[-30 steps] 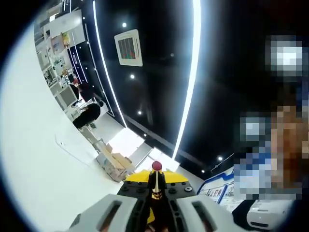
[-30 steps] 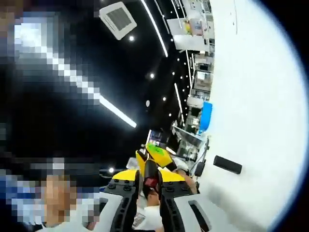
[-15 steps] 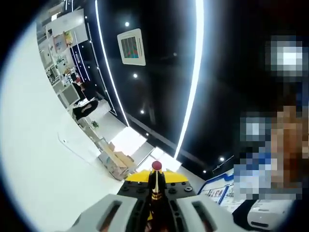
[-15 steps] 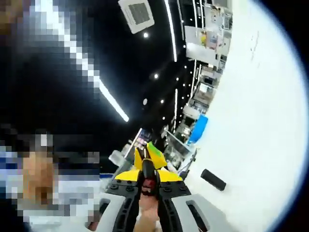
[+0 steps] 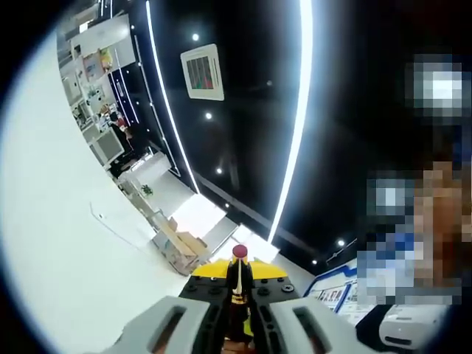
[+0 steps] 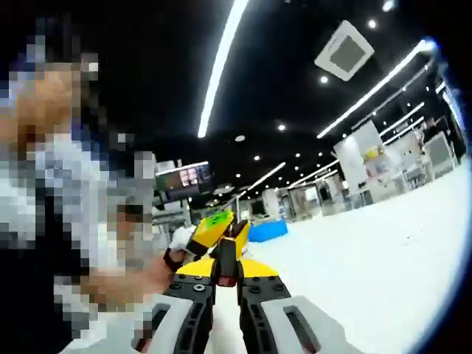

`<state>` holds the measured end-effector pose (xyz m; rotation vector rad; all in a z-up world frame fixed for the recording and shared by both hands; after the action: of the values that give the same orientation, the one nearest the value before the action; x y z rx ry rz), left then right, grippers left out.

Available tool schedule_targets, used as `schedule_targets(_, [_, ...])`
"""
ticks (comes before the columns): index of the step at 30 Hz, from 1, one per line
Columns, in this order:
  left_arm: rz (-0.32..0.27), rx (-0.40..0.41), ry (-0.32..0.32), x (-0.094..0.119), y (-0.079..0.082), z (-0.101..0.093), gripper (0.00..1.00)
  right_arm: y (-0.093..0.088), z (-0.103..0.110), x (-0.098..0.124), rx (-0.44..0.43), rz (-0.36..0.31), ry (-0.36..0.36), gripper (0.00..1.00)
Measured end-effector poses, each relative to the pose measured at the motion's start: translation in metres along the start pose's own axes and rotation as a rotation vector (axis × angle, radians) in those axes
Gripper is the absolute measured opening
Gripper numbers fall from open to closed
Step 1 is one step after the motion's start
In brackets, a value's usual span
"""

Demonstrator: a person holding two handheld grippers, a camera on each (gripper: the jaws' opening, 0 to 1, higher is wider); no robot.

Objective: Unscrew the lipstick cap, remove the lipstick, and put the cap back on the lipstick

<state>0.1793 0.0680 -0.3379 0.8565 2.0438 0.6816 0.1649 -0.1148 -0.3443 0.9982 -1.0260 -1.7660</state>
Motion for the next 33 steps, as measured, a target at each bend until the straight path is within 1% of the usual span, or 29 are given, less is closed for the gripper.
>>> schedule_targets(4, [0.003, -0.005, 0.007, 0.000, -0.001, 0.000, 0.09, 0.003, 0.002, 0.000, 0.171, 0.046, -0.044, 0.10])
schedule_targets(5, [0.004, -0.005, 0.008, 0.000, -0.001, 0.000, 0.09, 0.003, 0.003, 0.000, 0.192, 0.057, -0.052, 0.10])
schedule_targets(7, [0.004, -0.004, 0.009, 0.000, -0.002, -0.001, 0.09, 0.003, 0.004, -0.001, 0.184, 0.056, -0.052, 0.10])
schedule_targets(10, [0.006, -0.002, 0.008, 0.000, -0.003, 0.000, 0.09, 0.000, 0.002, 0.000, -0.010, 0.067, -0.039, 0.10])
schedule_targets(12, [0.009, 0.002, 0.007, -0.001, -0.004, 0.000, 0.09, -0.002, -0.002, 0.000, -0.119, 0.076, -0.020, 0.12])
schedule_targets(14, [0.013, 0.003, 0.005, -0.001, -0.005, 0.000, 0.09, -0.005, -0.004, -0.001, -0.242, 0.073, -0.005, 0.17])
schedule_targets(15, [0.014, 0.003, 0.005, -0.001, -0.005, 0.000, 0.09, -0.006, -0.005, -0.002, -0.277, 0.068, 0.004, 0.20])
schedule_targets(16, [0.014, 0.003, 0.004, -0.001, -0.005, 0.000, 0.09, -0.008, -0.006, -0.003, -0.345, 0.061, 0.031, 0.24])
schedule_targets(19, [0.013, 0.002, 0.000, -0.001, -0.005, -0.001, 0.09, -0.011, -0.006, -0.004, -0.461, 0.053, 0.072, 0.26])
schedule_targets(22, [0.013, 0.004, 0.002, -0.001, -0.005, -0.001, 0.09, -0.014, -0.005, -0.005, -0.511, 0.048, 0.082, 0.26])
schedule_targets(25, [0.012, 0.003, 0.002, -0.001, -0.005, -0.002, 0.09, -0.013, -0.007, -0.004, -0.633, 0.008, 0.114, 0.25])
schedule_targets(27, [0.011, 0.006, 0.001, -0.001, -0.005, -0.001, 0.09, -0.013, -0.010, -0.003, -0.734, -0.008, 0.126, 0.24])
schedule_targets(29, [0.013, 0.010, 0.001, -0.001, -0.006, -0.001, 0.09, -0.013, -0.012, -0.001, -0.803, -0.035, 0.136, 0.22])
schedule_targets(31, [0.013, 0.010, 0.000, -0.001, -0.006, -0.001, 0.09, -0.014, -0.010, 0.000, -0.854, -0.054, 0.145, 0.20])
schedule_targets(33, [0.011, 0.012, -0.003, -0.001, -0.005, -0.002, 0.09, -0.015, -0.007, 0.000, -0.874, -0.063, 0.149, 0.19])
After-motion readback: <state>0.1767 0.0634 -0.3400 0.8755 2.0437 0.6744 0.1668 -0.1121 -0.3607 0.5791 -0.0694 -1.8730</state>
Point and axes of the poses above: the point that each gripper's makers call its tool centre point, and the gripper's own axes: x roughly backward along the fingers, z roughly to its left, y roughly out of its top, the point moved 10 cm from there along x, roughly backward along the fingers, and after that the axes turned 10 degrees about -x, right-handed, at the moved point
